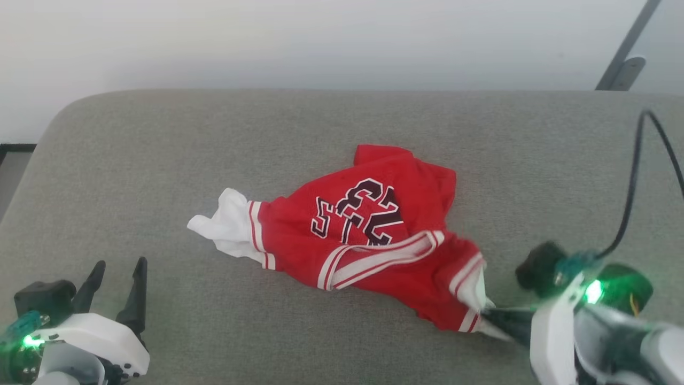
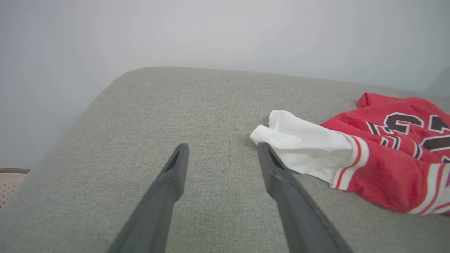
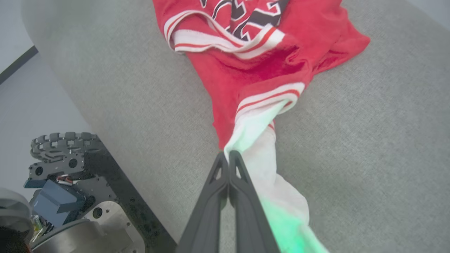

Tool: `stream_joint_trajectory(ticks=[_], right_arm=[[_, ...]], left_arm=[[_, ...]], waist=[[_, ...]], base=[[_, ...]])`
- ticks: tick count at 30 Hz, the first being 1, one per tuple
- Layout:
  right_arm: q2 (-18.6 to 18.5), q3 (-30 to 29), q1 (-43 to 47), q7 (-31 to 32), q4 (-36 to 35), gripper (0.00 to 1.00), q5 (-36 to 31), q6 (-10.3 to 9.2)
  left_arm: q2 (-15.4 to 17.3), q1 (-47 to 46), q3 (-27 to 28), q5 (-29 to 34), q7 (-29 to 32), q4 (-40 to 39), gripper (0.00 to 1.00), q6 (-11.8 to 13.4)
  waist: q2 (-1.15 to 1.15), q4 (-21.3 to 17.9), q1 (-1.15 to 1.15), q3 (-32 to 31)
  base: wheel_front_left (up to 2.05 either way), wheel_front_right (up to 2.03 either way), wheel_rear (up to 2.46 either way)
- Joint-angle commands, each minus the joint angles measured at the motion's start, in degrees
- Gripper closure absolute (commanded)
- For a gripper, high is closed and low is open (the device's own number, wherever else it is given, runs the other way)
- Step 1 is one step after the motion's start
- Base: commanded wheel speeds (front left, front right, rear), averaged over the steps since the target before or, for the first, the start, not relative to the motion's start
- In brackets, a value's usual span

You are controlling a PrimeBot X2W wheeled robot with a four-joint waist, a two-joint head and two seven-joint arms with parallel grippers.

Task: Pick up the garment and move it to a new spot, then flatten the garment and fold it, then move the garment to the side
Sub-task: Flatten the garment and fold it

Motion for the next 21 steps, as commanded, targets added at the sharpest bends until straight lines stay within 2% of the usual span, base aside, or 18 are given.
stream_joint_trajectory(ticks=[1,6,10,12,13,21], right_arm=[[-0.62,0.98,0.80,-0.45,-0.93,1.00,0.14,-0.06],[-4.59,7.69,2.89,-1.53,-1.94,1.00,0.25,-0.05],[-4.84,10.41,2.92,-2.59,0.03,1.00,1.32,-0.06],[-4.38,10.58,2.46,-3.38,1.40,0.61,1.92,-0.06],[-4.01,10.22,2.34,-3.61,1.99,0.00,2.38,-0.06],[-2.95,5.97,2.24,-4.76,2.89,0.00,3.70,-0.05]], left_arm=[[0.07,0.72,0.27,-0.40,-0.32,-0.16,0.00,0.24],[-0.16,1.05,0.65,-0.99,-0.78,0.27,0.00,0.06],[-0.35,0.99,0.92,-1.43,-1.00,0.72,0.00,-0.12],[-0.39,0.92,0.92,-1.54,-1.05,0.95,0.00,-0.21],[-0.39,0.90,0.93,-1.60,-1.12,1.05,0.00,-0.23],[0.46,1.03,1.19,-1.79,-1.17,1.37,0.00,-0.50]], waist=[[0.00,-0.32,0.00,-0.10],[0.00,-0.61,0.00,0.28],[0.00,-0.67,0.00,0.39],[0.00,-0.66,0.00,0.41],[0.00,-0.68,0.00,0.39],[0.00,-1.10,0.00,0.04]], base=[[0.00,0.00,0.00],[0.00,0.00,0.00],[0.00,0.00,0.00],[0.00,0.00,0.00],[0.00,0.00,0.00],[0.00,0.00,0.00]])
